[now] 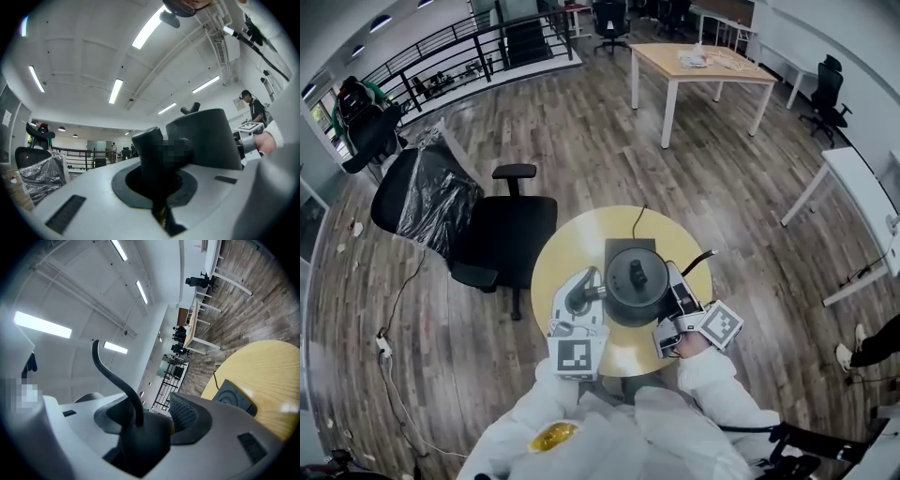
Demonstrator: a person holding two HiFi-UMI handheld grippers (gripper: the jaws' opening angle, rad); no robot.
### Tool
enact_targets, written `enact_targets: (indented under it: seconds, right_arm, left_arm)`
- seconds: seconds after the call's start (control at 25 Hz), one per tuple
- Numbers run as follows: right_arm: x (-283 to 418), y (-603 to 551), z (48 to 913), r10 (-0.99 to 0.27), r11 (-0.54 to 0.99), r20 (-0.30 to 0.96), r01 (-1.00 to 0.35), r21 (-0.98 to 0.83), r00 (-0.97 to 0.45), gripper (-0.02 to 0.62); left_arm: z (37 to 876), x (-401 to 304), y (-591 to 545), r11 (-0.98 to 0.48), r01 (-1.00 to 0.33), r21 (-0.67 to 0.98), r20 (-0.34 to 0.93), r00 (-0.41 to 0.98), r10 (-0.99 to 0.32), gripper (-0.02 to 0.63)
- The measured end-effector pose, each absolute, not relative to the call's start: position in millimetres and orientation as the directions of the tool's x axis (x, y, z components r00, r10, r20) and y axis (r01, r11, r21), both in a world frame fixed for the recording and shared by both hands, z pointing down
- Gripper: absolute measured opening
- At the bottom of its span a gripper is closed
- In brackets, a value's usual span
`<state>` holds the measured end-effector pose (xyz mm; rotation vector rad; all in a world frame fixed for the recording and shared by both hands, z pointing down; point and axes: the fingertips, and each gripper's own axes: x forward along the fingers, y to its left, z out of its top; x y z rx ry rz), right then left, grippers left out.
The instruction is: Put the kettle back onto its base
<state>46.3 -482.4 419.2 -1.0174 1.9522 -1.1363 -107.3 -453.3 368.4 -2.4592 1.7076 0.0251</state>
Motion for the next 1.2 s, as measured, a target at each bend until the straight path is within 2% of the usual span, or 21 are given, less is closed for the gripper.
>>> enact_targets:
  seconds: [0.12, 0.4, 0.76, 1.0, 1.08, 1.2]
  right_arm:
    - [44, -506, 420, -0.847, 0.337, -0.138, -0.318, -0.886, -0.513, 0.239]
    - [42, -567, 434, -0.814, 0.392, -0.087, -0.433, -0.812, -0.574, 0.239]
    - [56, -652, 510, -0.826, 0.366, -0.078, -0.427, -0.827, -0.558, 0.238]
    - [65, -693, 557, -0.845, 0.343, -0.05, -0.469, -0.814, -0.532, 0.235]
    - [68, -703, 567, -0.849, 0.341, -0.047, -0.478, -0.809, -0.527, 0.207]
    - [66, -712, 580, -0.844, 0.35, -0.037, -0.496, -0.795, -0.535, 0.206]
  left_arm:
    - [382, -111, -477, -0.317, -0.945, -0.077, -0.091, 0.323, -0.942, 0.0]
    - [410, -107, -527, -0.313, -0.942, -0.121, -0.054, 0.321, -0.945, 0.0]
    - [472, -89, -612, -0.329, -0.925, -0.192, -0.009, 0.337, -0.941, 0.0]
    - [523, -79, -649, -0.353, -0.911, -0.213, 0.019, 0.358, -0.934, 0.0]
    - [540, -75, -659, -0.362, -0.902, -0.235, 0.032, 0.365, -0.931, 0.0]
    - [561, -78, -668, -0.356, -0.912, -0.206, 0.042, 0.355, -0.934, 0.0]
